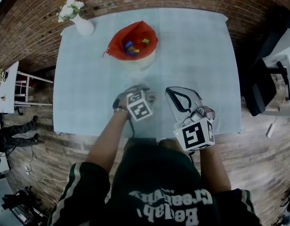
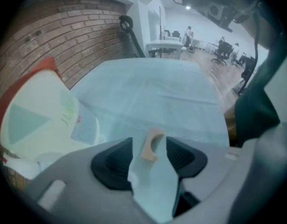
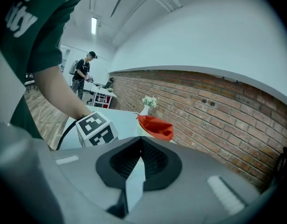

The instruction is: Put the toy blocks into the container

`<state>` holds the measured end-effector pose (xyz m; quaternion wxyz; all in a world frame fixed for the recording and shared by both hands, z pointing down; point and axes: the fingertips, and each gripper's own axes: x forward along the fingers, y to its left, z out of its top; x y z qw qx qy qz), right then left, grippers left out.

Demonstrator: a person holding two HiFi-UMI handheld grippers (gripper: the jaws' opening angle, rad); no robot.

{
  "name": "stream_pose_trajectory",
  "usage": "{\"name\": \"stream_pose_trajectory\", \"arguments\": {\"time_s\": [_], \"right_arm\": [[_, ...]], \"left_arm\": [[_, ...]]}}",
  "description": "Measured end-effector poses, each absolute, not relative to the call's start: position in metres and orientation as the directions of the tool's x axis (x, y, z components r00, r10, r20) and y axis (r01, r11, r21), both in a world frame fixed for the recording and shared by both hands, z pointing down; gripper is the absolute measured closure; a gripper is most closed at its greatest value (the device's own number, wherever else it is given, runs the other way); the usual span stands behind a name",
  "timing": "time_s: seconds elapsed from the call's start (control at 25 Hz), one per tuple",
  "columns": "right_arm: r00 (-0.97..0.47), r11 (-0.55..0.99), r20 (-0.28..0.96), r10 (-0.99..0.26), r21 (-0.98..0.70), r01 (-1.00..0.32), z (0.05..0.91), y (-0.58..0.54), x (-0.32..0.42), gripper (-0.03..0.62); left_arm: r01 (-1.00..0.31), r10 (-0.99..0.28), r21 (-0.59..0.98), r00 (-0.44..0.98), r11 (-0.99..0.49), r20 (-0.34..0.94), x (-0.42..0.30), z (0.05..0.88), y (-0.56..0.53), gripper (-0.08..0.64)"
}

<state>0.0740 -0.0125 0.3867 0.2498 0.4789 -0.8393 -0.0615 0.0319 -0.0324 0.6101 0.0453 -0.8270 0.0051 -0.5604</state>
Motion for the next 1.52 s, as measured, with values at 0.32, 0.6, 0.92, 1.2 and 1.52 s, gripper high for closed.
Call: {"name": "stream_pose_trajectory", "arguments": {"time_s": [0.32, 0.6, 0.92, 1.2, 1.52], "right_arm": [[-0.389, 0.519, 0.389, -0.835, 0.326, -0.79, 0.4, -0.018, 0.082, 0.586], [-0.381, 0.516, 0.399, -0.834, 0.322, -0.793, 0.407, -0.024, 0.085, 0.586], [-0.382, 0.514, 0.391, -0.837, 0.326, -0.793, 0.403, -0.031, 0.087, 0.586], [-0.394, 0.523, 0.387, -0.834, 0.323, -0.789, 0.404, -0.03, 0.085, 0.586], [-0.403, 0.518, 0.357, -0.843, 0.334, -0.787, 0.389, -0.027, 0.085, 0.586]], "left_arm": [[0.081, 0.017, -0.008, 0.297, -0.997, 0.955, 0.02, 0.648, -0.035, 0.324], [0.12, 0.077, 0.038, 0.34, -0.992, 0.937, 0.022, 0.654, -0.027, 0.411], [0.102, 0.072, 0.039, 0.35, -0.994, 0.934, 0.022, 0.661, -0.029, 0.411], [0.057, 0.032, 0.012, 0.359, -0.998, 0.933, 0.021, 0.657, -0.035, 0.413], [-0.054, -0.073, -0.055, 0.433, -0.997, 0.898, 0.026, 0.605, -0.034, 0.413]]}}
